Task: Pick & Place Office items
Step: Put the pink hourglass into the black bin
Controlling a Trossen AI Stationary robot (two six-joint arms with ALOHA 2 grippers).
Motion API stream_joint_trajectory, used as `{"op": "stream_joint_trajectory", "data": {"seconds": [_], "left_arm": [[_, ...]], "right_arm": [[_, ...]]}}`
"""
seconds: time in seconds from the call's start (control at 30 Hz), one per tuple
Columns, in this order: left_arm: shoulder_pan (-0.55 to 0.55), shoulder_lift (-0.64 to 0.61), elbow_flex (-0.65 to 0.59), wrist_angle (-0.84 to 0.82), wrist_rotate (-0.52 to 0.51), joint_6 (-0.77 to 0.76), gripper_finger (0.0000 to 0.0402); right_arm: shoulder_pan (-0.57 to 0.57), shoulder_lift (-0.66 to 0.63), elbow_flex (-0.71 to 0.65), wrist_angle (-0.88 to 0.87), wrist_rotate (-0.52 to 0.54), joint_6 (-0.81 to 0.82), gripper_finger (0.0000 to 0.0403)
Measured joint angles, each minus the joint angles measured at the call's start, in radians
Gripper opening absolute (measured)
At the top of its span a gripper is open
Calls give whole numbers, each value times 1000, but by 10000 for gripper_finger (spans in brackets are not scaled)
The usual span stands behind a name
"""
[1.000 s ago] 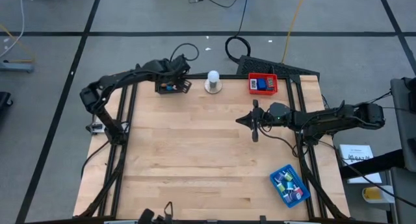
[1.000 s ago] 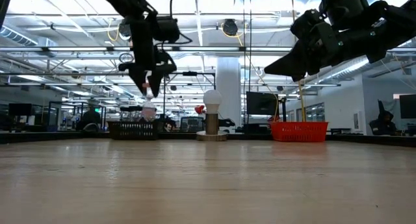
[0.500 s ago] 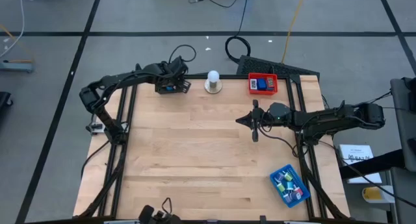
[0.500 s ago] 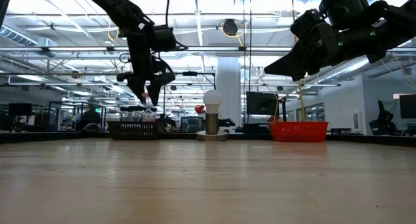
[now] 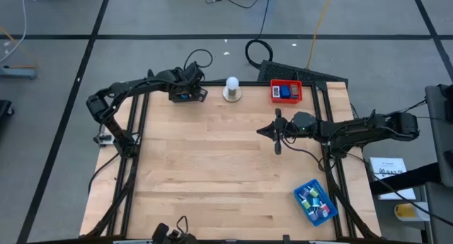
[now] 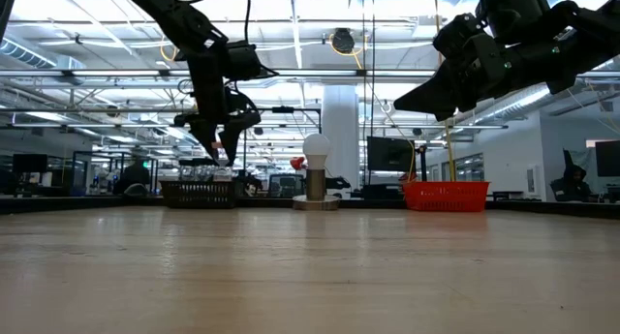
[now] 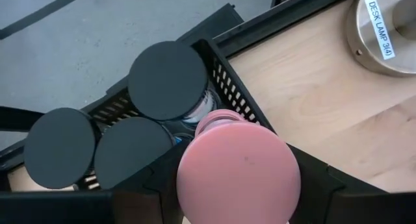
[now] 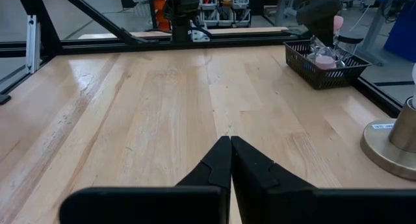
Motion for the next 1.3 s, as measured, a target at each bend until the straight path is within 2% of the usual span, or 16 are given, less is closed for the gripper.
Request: {"op": "stream_joint_trajectory", "data": {"seconds": [0.53,0.67,1.07,1.13,1.3], "left_arm": [[11,0,0,2,10,28,193],[13,29,0,13,18,35,193],[10,72,-1,22,21,48,193],[7,72,-1,20,14,48,210],[0,62,0,-8,-13,57,289]], "right_arm": [[3,0,0,28,-7,18,0],[3,0,0,40,-51,19,0],[3,0,1,46,-53,21,0],[3,0,1,46,-53,20,0],[3,0,1,46,-53,19,0]]}}
